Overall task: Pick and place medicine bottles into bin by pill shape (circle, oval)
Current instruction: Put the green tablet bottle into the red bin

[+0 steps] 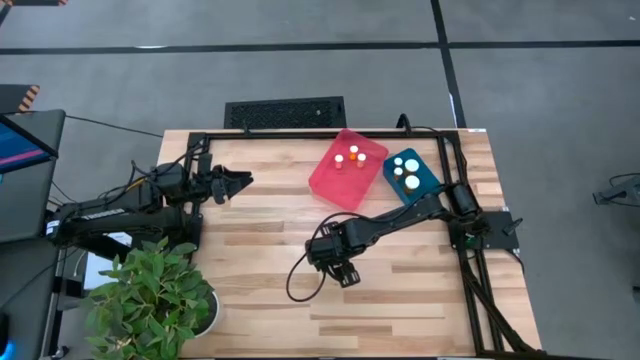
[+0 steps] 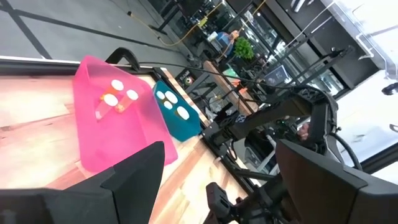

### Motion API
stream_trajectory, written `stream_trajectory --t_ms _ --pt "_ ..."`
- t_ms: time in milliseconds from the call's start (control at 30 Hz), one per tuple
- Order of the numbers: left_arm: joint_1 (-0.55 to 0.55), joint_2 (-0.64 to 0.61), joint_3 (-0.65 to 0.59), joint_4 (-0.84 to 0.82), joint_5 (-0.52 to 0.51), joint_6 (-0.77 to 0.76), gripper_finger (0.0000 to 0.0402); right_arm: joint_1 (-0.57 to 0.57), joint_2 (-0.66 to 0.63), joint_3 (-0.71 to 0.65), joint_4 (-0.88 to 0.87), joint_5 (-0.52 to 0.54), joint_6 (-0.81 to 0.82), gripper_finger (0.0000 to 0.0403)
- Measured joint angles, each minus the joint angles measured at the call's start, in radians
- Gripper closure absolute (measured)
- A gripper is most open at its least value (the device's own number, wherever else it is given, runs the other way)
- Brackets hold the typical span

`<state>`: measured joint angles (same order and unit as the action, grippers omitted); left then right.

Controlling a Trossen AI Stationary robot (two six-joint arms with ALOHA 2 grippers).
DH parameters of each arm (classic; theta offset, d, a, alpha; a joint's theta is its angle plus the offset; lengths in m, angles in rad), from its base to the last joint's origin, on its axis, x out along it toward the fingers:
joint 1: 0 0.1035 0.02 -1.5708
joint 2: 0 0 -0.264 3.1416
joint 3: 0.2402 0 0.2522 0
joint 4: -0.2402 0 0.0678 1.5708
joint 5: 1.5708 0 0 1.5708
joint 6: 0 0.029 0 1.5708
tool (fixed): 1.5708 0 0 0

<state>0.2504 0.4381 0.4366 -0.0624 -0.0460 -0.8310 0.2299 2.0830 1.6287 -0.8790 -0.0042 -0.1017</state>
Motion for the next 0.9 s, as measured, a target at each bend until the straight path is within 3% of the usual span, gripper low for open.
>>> stream_trajectory --t_ms 167,600,900 --pt "0.0 0.0 0.0 0.0 0.004 0.0 0.0101 -0.01 0.0 -0.002 -0.001 0.001 0.008 0.0156" --pt "0.0 0.0 0.0 0.0 0.003 0.0 0.0101 -0.01 0.0 -0.002 0.001 0.002 0.017 0.0291" --pt "0.0 0.0 0.0 0.0 0.003 0.0 0.0101 -0.041 -0.085 -0.002 -0.038 0.01 -0.001 0.0285"
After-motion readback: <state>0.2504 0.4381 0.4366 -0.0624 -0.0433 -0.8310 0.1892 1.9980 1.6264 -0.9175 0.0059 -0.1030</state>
